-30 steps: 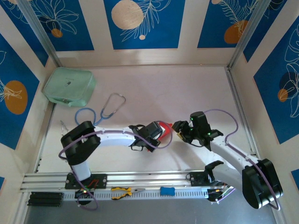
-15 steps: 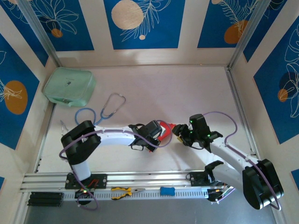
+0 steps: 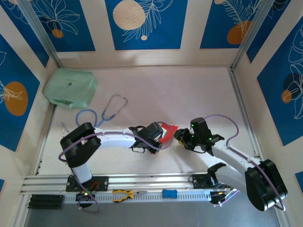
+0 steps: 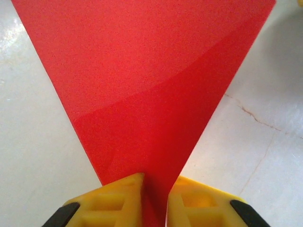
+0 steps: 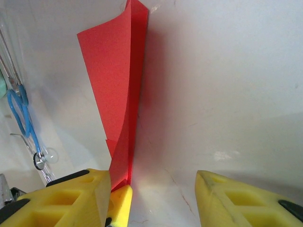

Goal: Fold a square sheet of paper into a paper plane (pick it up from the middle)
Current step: Perform the fifth fold on the wing at the bottom-center of the table.

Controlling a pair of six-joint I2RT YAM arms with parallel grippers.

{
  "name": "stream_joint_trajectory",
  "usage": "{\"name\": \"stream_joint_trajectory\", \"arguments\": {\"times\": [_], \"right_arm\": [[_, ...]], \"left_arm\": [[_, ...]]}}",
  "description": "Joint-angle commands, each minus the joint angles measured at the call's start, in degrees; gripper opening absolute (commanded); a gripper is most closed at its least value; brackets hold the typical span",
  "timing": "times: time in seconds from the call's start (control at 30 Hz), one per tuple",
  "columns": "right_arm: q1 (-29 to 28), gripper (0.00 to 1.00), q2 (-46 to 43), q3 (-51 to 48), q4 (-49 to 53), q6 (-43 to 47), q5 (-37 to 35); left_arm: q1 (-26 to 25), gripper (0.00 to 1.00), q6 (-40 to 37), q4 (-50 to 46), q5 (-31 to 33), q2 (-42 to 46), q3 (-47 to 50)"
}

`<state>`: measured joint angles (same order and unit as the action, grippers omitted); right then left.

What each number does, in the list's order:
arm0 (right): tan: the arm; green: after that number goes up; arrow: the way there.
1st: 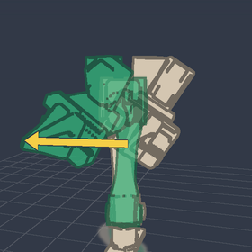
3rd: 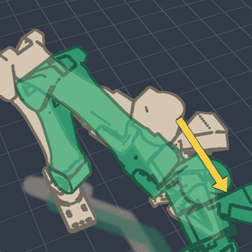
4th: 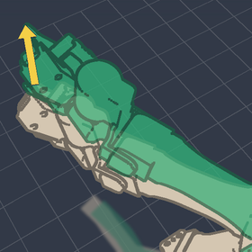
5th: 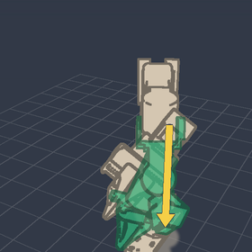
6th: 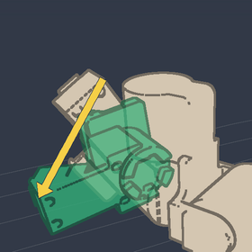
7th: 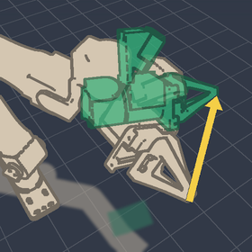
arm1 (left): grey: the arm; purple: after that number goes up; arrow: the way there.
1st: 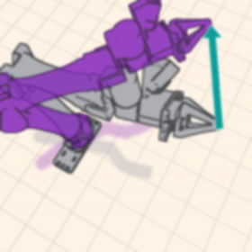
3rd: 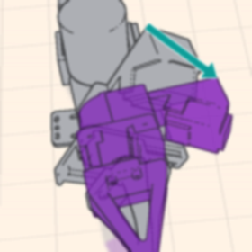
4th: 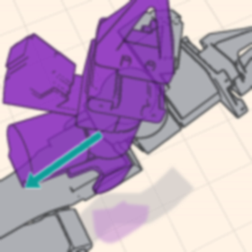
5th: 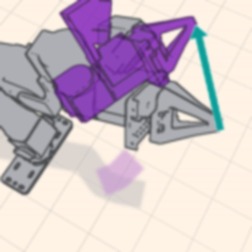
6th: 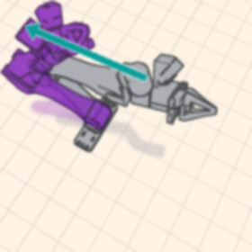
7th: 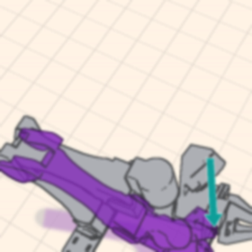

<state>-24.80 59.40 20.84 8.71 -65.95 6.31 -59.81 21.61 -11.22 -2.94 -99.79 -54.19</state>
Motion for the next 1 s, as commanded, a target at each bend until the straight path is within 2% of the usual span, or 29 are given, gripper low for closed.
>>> {"name": "stream_joint_trajectory", "arguments": {"times": [0.0,0.27,0.43,0.53,0.7,0.97], "right_arm": [[-0.4,0.51,1.0,-0.3,-1.4,-0.4,2.0],[-0.4,0.54,5.8,2.5,-5.1,-2.6,4.7],[-0.3,0.51,11.7,5.3,-5.6,-3.8,4.8],[-0.4,0.46,14.4,6.7,-7.4,-3.9,5.8],[-0.8,0.24,16.9,7.9,-8.5,-4.6,6.8],[-1.5,0.10,16.6,6.7,-10.7,-8.0,6.3]], "left_arm": [[0.5,0.19,0.5,0.4,-0.5,1.7,0.8],[0.5,0.19,-0.2,-0.2,0.0,1.2,0.5],[0.4,0.19,-0.8,-0.4,0.5,1.5,0.6],[0.4,0.19,-1.3,-0.5,1.1,1.9,0.8],[0.4,0.20,-2.9,-1.0,3.0,2.7,0.8],[-0.6,0.23,-5.1,-1.7,6.9,3.8,0.9]]}}
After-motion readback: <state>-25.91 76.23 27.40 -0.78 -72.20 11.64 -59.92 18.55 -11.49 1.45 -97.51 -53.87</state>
